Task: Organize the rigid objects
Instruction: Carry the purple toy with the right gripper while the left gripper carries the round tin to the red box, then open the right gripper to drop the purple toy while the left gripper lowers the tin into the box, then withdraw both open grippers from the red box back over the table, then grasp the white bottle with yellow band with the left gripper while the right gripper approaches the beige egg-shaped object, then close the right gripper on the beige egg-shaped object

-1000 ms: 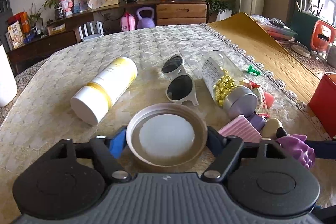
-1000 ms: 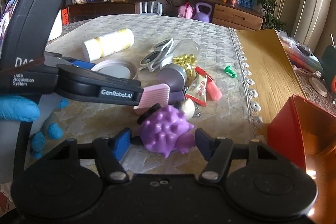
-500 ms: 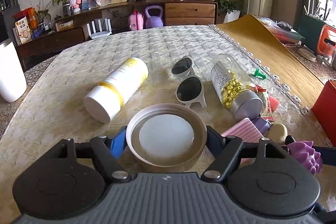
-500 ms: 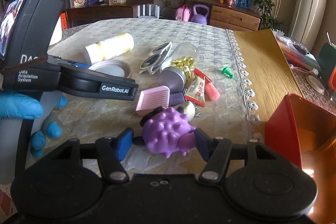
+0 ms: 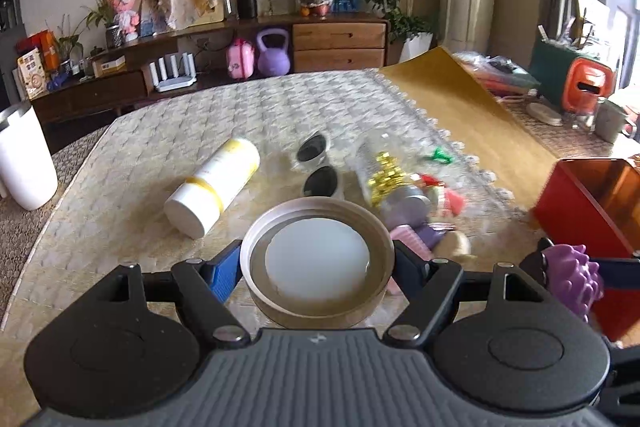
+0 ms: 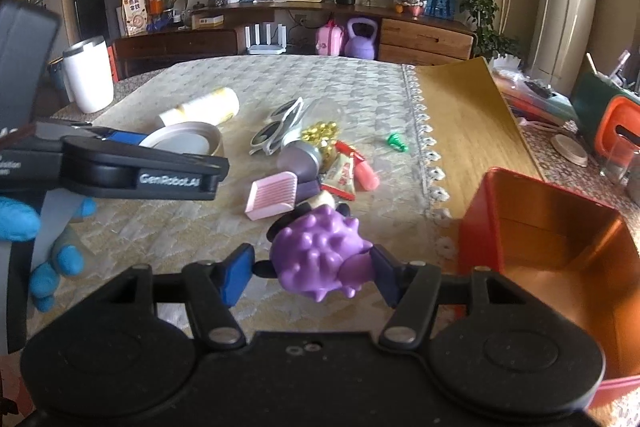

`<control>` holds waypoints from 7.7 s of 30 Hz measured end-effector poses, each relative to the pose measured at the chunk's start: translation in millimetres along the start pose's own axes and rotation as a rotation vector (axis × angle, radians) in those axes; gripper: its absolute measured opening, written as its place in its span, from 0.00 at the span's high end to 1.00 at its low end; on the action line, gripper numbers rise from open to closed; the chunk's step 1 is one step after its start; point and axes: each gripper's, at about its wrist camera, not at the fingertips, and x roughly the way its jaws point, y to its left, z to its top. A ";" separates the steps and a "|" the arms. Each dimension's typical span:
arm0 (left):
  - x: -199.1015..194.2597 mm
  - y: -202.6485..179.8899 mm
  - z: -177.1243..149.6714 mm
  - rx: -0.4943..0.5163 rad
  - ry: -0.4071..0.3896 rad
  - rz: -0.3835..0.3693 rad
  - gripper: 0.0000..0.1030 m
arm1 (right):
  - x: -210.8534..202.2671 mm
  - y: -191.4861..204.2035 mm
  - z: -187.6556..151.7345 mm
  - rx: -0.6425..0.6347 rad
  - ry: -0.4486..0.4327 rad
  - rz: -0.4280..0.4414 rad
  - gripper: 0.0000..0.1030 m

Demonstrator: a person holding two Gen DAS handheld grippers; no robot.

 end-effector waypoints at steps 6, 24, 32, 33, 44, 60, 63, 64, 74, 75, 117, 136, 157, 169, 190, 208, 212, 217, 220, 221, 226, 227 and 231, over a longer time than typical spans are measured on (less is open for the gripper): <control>-29.2 -19.0 9.8 0.028 -0.011 -0.042 0.25 | -30.4 -13.8 4.9 0.022 -0.025 -0.004 0.40; -70.3 -118.9 40.7 0.173 -0.055 -0.226 0.25 | -87.5 -94.9 0.8 0.115 -0.067 -0.104 0.40; -50.2 -165.0 49.7 0.233 -0.016 -0.277 0.25 | -91.7 -141.0 -14.0 0.154 -0.050 -0.168 0.39; -46.7 -170.7 51.2 0.239 -0.011 -0.282 0.25 | -91.4 -145.2 -15.4 0.158 -0.048 -0.173 0.39; -2.3 -233.1 63.6 0.310 0.052 -0.326 0.25 | -67.5 -180.4 -29.6 0.153 0.010 -0.220 0.40; 81.0 -280.9 70.5 0.342 0.251 -0.376 0.25 | -21.7 -193.6 -31.6 0.109 0.098 -0.192 0.40; 89.4 -283.5 66.6 0.346 0.278 -0.376 0.25 | -16.7 -193.7 -30.7 0.104 0.109 -0.202 0.48; 92.1 -284.7 65.5 0.347 0.286 -0.371 0.25 | -15.5 -193.3 -30.0 0.098 0.111 -0.205 0.49; 106.4 -284.8 60.3 0.351 0.338 -0.339 0.25 | -20.8 -191.1 -32.3 0.102 0.104 -0.197 0.45; 106.2 -285.1 60.0 0.354 0.337 -0.337 0.25 | -22.7 -190.5 -32.7 0.100 0.097 -0.201 0.41; -47.2 -168.6 60.8 0.220 0.051 -0.367 0.24 | -97.1 -142.8 -24.7 0.217 -0.054 -0.167 0.14; -83.1 -71.1 32.8 0.161 -0.048 -0.262 0.17 | -86.3 -71.3 -12.2 0.162 -0.082 -0.031 0.00; -14.8 55.5 40.5 -0.002 -0.039 -0.035 0.09 | -22.0 -24.6 15.2 0.006 -0.032 0.060 0.00; 63.2 86.0 41.5 -0.034 0.040 -0.007 0.09 | 31.2 -31.9 26.9 -0.043 0.045 0.081 0.17; 135.3 102.2 44.8 -0.040 0.090 0.011 0.09 | 87.1 -12.1 28.2 -0.174 0.106 0.108 0.38; 150.5 96.5 42.7 -0.015 0.083 -0.015 0.37 | 98.6 -10.3 28.9 -0.172 0.100 0.102 0.57; 147.8 98.0 43.5 -0.018 0.075 -0.011 0.47 | 97.4 -10.4 28.6 -0.165 0.096 0.100 0.62; 144.9 96.7 44.2 -0.005 0.078 0.000 0.54 | 95.5 -11.8 28.8 -0.151 0.090 0.091 0.66; 142.1 94.6 44.9 0.002 0.083 0.007 0.56 | 93.0 -12.9 30.1 -0.140 0.081 0.085 0.71; 141.4 93.7 45.1 0.004 0.087 0.012 0.56 | 92.2 -13.4 30.2 -0.138 0.080 0.081 0.71; 133.7 89.7 43.7 0.008 0.101 0.036 0.56 | 88.1 -15.4 29.0 -0.126 0.080 0.067 0.71; 130.9 89.5 42.9 0.009 0.101 0.037 0.56 | 86.0 -16.0 28.7 -0.122 0.077 0.067 0.71; 119.6 86.3 42.6 0.005 0.108 0.040 0.56 | 74.2 -17.6 27.2 -0.099 0.066 0.070 0.71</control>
